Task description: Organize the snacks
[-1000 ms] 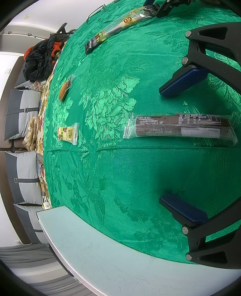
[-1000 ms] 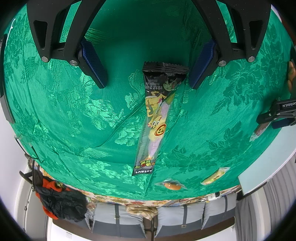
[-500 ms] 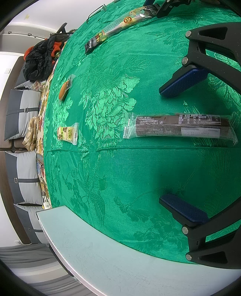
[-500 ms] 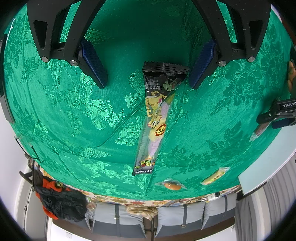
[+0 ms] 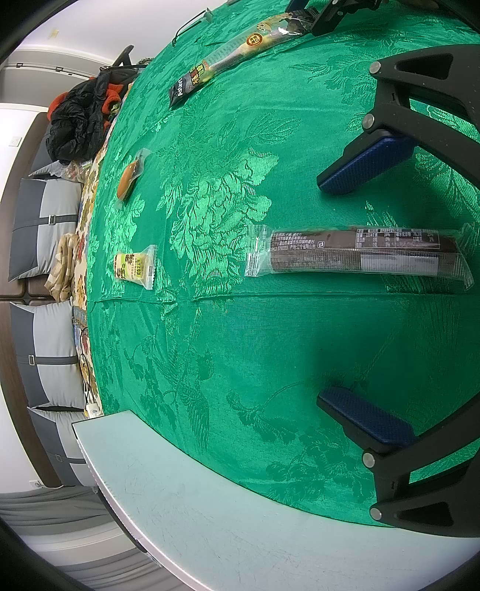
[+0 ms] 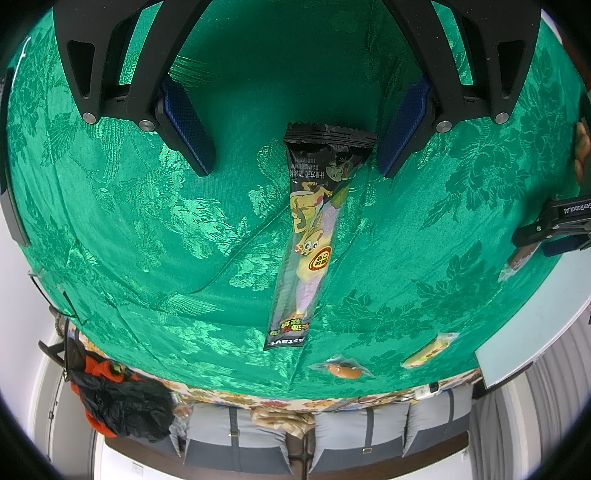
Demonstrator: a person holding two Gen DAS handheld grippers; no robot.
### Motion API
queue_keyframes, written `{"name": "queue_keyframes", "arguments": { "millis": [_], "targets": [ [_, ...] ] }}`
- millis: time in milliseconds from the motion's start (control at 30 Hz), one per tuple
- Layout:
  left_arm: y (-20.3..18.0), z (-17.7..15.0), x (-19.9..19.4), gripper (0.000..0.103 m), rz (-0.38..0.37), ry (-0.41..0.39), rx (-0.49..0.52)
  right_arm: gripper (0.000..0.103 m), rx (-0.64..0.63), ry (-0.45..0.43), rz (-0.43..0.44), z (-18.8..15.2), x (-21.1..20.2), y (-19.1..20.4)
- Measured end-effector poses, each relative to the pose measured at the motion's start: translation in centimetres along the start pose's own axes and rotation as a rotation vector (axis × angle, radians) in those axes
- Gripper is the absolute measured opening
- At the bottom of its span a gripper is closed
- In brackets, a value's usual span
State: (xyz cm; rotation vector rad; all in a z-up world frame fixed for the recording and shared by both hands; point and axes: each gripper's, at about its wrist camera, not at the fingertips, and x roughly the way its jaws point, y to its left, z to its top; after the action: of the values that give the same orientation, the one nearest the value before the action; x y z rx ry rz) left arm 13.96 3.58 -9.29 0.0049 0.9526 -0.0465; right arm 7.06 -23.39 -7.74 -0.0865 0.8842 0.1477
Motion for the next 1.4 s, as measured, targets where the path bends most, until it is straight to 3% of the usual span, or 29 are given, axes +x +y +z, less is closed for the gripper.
{"name": "queue_keyframes", "arguments": {
  "millis": [167,333,433,467,500,533,567,667,767,900,967,1000,1033,1067,1167,1267,1400],
  "targets": [
    [0.5,0.3,-0.3,0.103,-0.072,0.067,0.077,0.092,0.000,0.000,0.000,0.1,0.0,0.0],
    [1.5,0.4,-1.3,0.097,-0.164,0.129,0.023,0.092,0.000,0.000,-0.001,0.1,0.0,0.0],
    [0.0,0.4,-1.4,0.075,-0.091,0.127,0.080,0.092,0.001,0.000,-0.001,0.1,0.0,0.0],
    [-0.7,0.4,-1.4,0.061,-0.064,0.118,0.110,0.092,0.002,0.000,0.000,0.0,0.0,0.0],
    [-1.3,0.3,-1.8,0.035,-0.084,0.103,0.126,0.093,0.002,0.002,0.005,0.1,0.0,0.0],
    [-1.4,0.2,-2.0,0.023,-0.073,0.097,0.134,0.093,0.000,0.012,0.015,0.0,-0.1,-0.2],
    [-1.5,0.1,-2.1,0.018,-0.067,0.097,0.137,0.092,0.004,0.034,0.032,0.2,-0.2,-0.5],
    [-0.5,-0.8,-2.7,0.018,-0.120,0.084,0.059,0.091,0.179,0.064,0.165,2.4,-1.2,-3.2],
    [0.8,-1.5,-3.5,0.018,-0.161,0.072,-0.033,0.091,0.242,0.086,0.102,5.6,-0.8,-4.1],
    [1.8,-2.1,-5.5,0.018,-0.213,0.045,-0.103,0.088,0.217,0.275,0.077,9.3,4.1,-2.5],
    [2.2,-2.0,-7.0,0.018,-0.226,0.017,-0.115,0.064,0.152,0.326,0.018,9.9,5.5,-1.0],
    [2.5,-1.9,-7.9,0.018,-0.236,0.001,-0.123,0.031,0.104,0.326,-0.042,10.1,5.5,-0.3],
    [2.7,-1.8,-8.6,0.018,-0.243,-0.012,-0.131,0.021,0.092,0.331,-0.034,10.3,5.5,-0.1],
    [3.2,-1.7,-9.6,0.018,-0.255,-0.033,-0.146,0.021,0.101,0.343,-0.022,10.3,5.2,0.0],
    [4.5,-1.1,-12.0,0.018,-0.287,-0.085,-0.188,0.021,0.166,0.321,0.038,10.4,3.2,-0.5],
    [6.5,-0.3,-14.4,0.018,-0.301,-0.141,-0.237,0.021,0.229,0.271,0.158,11.3,0.4,0.1],
    [11.7,1.1,-17.2,0.018,-0.278,-0.207,-0.337,0.021,0.240,0.174,0.382,15.1,-4.6,5.7]
  ]
}}
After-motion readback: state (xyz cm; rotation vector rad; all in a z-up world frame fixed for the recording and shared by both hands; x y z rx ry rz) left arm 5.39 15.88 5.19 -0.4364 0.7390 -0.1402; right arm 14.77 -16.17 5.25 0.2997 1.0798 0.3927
